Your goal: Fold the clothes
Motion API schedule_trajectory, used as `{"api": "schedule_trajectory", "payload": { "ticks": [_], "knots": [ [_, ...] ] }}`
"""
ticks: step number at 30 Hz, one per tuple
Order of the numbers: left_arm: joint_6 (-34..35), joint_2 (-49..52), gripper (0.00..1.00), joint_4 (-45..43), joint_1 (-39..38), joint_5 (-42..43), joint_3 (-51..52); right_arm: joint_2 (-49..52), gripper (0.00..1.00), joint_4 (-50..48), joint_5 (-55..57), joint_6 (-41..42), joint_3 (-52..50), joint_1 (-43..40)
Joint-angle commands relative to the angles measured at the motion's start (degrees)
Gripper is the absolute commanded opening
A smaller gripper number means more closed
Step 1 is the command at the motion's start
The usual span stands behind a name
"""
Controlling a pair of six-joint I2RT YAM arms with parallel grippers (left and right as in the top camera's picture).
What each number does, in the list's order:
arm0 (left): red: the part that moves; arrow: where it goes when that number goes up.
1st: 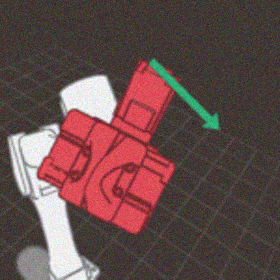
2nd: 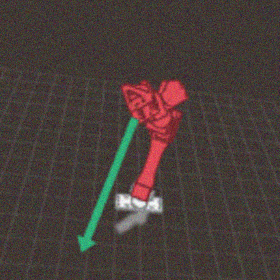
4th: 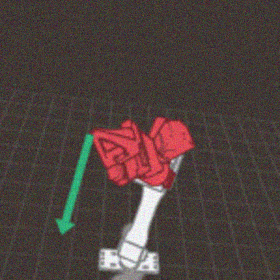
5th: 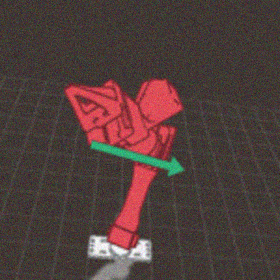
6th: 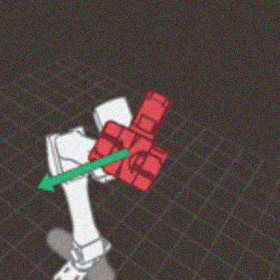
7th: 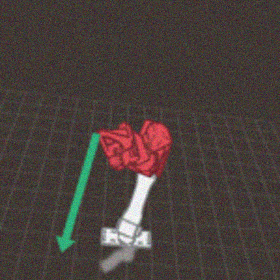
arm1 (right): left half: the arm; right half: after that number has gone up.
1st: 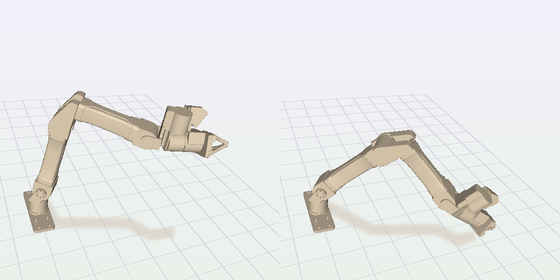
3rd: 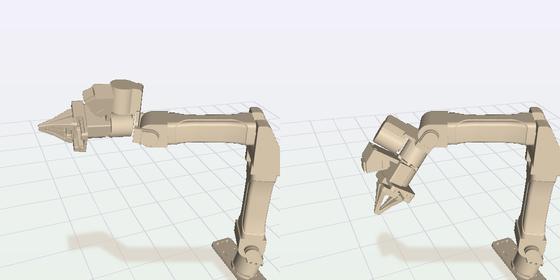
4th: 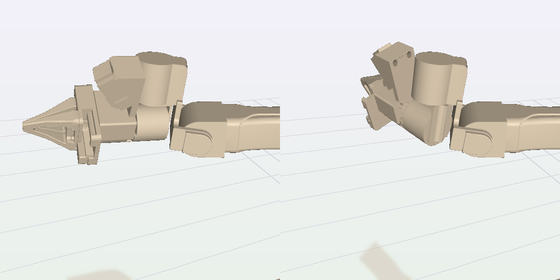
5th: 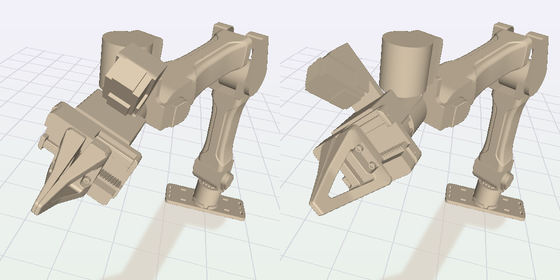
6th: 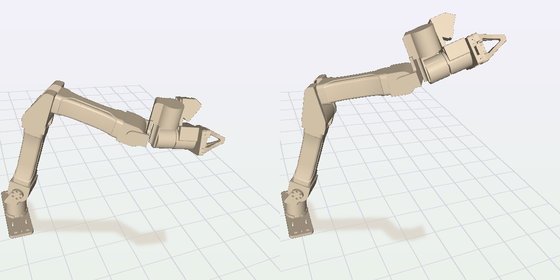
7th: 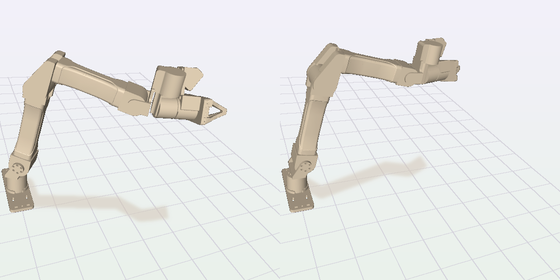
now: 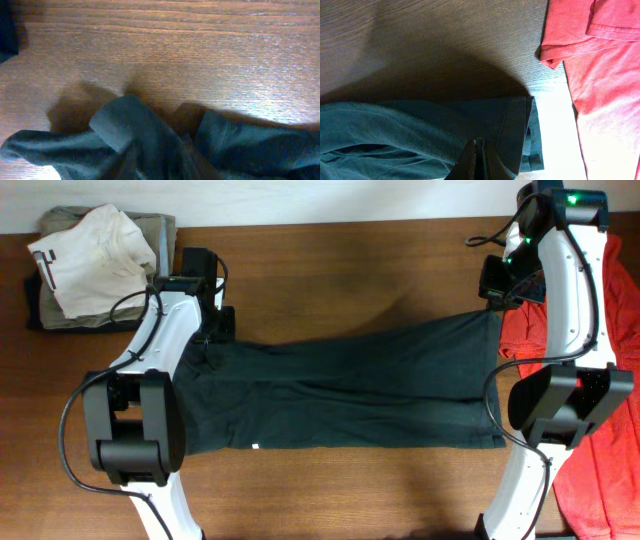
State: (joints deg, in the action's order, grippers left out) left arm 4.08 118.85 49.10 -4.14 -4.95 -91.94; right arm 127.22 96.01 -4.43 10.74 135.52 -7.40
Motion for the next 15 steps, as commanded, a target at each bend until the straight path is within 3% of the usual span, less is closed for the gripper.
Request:
{"api": "schedule_trajectory", "payload": {
  "ticks": [1, 6, 9, 15],
  "knots": [
    [-0.5, 0.33, 0.01, 1.33, 0.24, -0.26, -0.7, -0.9, 0.04, 0.0, 0.11, 0.57, -0.33, 0.31],
    [-0.24, -4.37, 0.01, 4.74, 0.24, -0.33, -0.83, -0.92, 0.04, 1.36, -0.07, 0.7, -0.33, 0.31],
    [0.66, -9.49, 0.01, 11.28, 0.37, -0.5, -0.83, -1.03, 0.04, 1.36, 0.42, 0.7, -0.33, 0.22],
    [2.71, -10.27, 0.01, 25.18, 2.21, -0.94, -0.81, -3.32, 0.04, 1.36, 4.02, 0.24, -0.37, 0.22]
  ]
}}
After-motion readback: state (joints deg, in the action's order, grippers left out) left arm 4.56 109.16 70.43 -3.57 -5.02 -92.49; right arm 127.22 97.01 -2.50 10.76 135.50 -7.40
